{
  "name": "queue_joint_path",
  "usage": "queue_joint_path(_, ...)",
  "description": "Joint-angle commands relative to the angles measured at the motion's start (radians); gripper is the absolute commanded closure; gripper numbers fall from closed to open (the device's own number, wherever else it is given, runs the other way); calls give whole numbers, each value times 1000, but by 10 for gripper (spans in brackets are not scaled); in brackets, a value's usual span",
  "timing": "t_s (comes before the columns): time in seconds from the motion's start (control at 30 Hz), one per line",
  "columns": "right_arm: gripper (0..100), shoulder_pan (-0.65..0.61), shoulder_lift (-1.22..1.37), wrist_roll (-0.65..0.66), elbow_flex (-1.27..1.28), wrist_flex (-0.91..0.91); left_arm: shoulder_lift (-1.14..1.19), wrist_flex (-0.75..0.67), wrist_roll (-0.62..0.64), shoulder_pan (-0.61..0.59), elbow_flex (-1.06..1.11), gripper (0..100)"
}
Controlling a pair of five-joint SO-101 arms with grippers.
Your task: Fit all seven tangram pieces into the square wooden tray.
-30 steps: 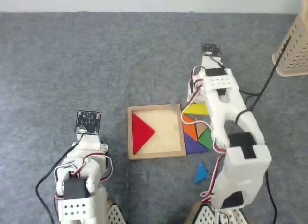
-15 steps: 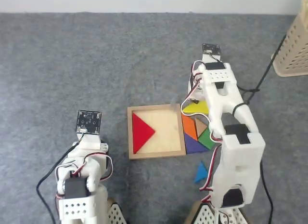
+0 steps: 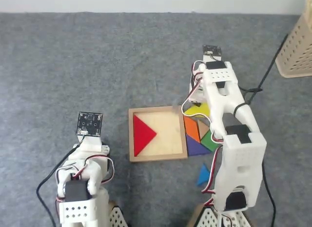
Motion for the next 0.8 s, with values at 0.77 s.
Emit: queue_joint_path(0.77, 721, 220, -68, 350, -178, 199, -20, 8, -5, 2, -7, 988)
